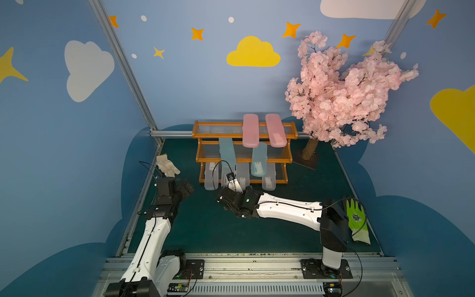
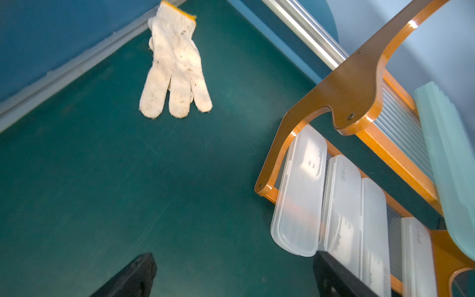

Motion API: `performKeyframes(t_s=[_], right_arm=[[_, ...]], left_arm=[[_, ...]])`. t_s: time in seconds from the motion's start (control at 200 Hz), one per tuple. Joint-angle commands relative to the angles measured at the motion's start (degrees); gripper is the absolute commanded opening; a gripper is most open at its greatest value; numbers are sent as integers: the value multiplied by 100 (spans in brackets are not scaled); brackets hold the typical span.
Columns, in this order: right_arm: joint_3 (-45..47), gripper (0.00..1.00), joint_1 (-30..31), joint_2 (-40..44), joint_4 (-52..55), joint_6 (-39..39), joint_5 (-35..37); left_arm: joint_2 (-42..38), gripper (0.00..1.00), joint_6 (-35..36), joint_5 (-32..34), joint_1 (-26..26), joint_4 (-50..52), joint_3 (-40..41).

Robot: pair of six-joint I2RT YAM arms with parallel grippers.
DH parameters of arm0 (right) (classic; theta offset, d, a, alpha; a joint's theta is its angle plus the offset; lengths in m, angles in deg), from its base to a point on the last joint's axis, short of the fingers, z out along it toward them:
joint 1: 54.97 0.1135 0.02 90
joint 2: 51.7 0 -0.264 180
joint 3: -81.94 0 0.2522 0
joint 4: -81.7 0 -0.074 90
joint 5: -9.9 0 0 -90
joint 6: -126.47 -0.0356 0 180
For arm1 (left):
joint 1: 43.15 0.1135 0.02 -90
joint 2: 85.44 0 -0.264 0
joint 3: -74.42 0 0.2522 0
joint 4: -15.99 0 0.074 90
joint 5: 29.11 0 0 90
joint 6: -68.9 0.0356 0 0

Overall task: Place the pencil cases on the shelf according to color
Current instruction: Place the pencil case on the shelf, then reset both arms

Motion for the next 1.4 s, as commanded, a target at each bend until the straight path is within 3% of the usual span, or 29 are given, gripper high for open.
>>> performKeyframes(t_s=[0.0, 0.165, 0.345, 0.541, 0.661, 0.826, 0.916, 1.066, 1.176, 1.292, 1.397], right_arm=[[566, 99, -136, 682, 1311, -454, 1221], [1722, 99, -634, 2097, 1119, -226, 1085], [3293, 99, -1785, 3966, -1041, 1648, -143], [4553, 99, -3482, 5027, -2870, 2906, -539], [4918, 99, -4700, 4822, -3513, 3106, -1233], [4942, 99, -5436, 3684, -4498, 3328, -975], [4934, 98, -5739, 3012, -5186, 3454, -1351], [4774, 99, -5931, 2129, -5868, 3854, -1764], [4977, 99, -6131, 1939, -6635, 4000, -2504], [5232, 99, -6482, 2114, -6798, 3857, -3226], [5328, 99, -6652, 2171, -6880, 3839, -3646]], left_arm=[[-273, 100, 533, 863, -162, -598, 284], [-390, 100, 814, 1370, -171, -1280, 730], [-56, 100, 1116, 1547, -195, -1934, 894], [715, 100, 1428, 1803, -203, -2904, 1024], [1389, 100, 1828, 1904, -204, -3721, 1118], [2316, 100, 2329, 1974, -217, -5429, 1449], [2399, 100, 2322, 1817, -221, -4667, 1070], [2471, 100, 2488, 1466, -233, -4887, 1089], [2436, 100, 2370, 1342, -231, -5438, 1383], [2957, 100, 2326, 1341, -242, -6503, 1613], [3063, 100, 2472, 962, -246, -5638, 1112]])
